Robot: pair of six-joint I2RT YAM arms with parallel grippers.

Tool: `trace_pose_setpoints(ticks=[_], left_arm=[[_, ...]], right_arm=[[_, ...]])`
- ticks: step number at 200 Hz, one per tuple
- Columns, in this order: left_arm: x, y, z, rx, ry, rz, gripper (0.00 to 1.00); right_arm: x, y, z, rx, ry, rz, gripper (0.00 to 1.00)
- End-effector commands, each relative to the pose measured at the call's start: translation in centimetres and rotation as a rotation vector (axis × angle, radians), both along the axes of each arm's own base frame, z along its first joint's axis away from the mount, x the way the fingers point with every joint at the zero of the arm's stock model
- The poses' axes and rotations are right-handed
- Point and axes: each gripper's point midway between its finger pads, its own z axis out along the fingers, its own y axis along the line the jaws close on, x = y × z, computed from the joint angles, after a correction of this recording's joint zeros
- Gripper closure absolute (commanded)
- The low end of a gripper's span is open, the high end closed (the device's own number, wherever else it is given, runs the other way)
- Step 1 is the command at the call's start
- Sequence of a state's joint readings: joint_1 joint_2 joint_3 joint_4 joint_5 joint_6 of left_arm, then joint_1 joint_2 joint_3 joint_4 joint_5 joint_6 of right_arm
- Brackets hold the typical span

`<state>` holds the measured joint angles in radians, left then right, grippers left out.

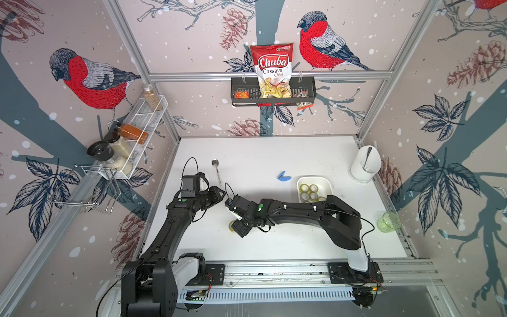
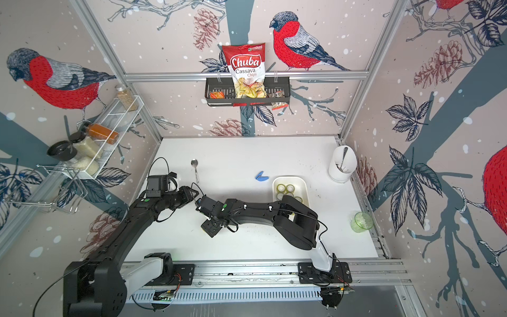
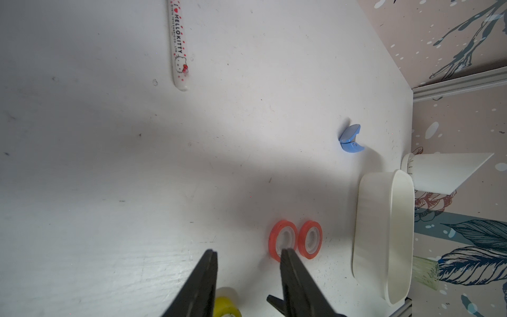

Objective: Put the transparent tape into the storage box
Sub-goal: Pick up the tape from the center of the board.

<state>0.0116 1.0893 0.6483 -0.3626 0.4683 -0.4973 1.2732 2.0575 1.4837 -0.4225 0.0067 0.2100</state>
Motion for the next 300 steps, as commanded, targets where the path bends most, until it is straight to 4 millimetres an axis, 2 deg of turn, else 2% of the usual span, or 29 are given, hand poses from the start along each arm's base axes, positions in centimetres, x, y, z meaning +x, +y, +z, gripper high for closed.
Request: trace_pose_setpoints(ticks=[1, 52, 88, 144, 175, 199, 244, 300], left_arm=[[0.0, -0.1, 0.3, -0.001, -0.022, -0.017, 0.56], [0.0, -0.2, 0.3, -0.01, -0.026, -0.025, 0.56], [0.1, -0.1, 0.4, -0.015, -0.029, -0.024, 0.56], [0.2, -0.3, 0.4, -0.036, -0.03, -0.033, 0.57], [0.3, -0.5, 0.6, -0.056, -0.037, -0.048, 0.57], [0.2, -1.0, 0.7, -0.078, -0.048, -0.072, 0.56], [0.1, -1.6, 1.2, -0.103, -0.072, -0.101, 0.56], [-0.2, -3.0, 1.3, -0.092, -0.078, -0.144, 0.56]], right_arm=[[0.3, 1.0, 0.0, 0.002, -0.041, 0.023, 0.28], [-0.9, 2.5, -1.3, -0.017, -0.04, 0.06, 0.27], [-0.6, 2.1, -2.4, -0.061, -0.046, 0.044, 0.29], [0.5, 1.4, -2.6, -0.076, -0.035, 0.005, 0.44], [0.6, 1.4, -2.1, -0.053, -0.026, -0.002, 0.52], [0.7, 1.3, -1.4, -0.033, -0.014, -0.013, 0.54], [1.5, -0.3, 0.2, 0.018, 0.035, -0.073, 0.52], [3.8, -4.1, 1.8, 0.078, 0.123, -0.207, 0.52]])
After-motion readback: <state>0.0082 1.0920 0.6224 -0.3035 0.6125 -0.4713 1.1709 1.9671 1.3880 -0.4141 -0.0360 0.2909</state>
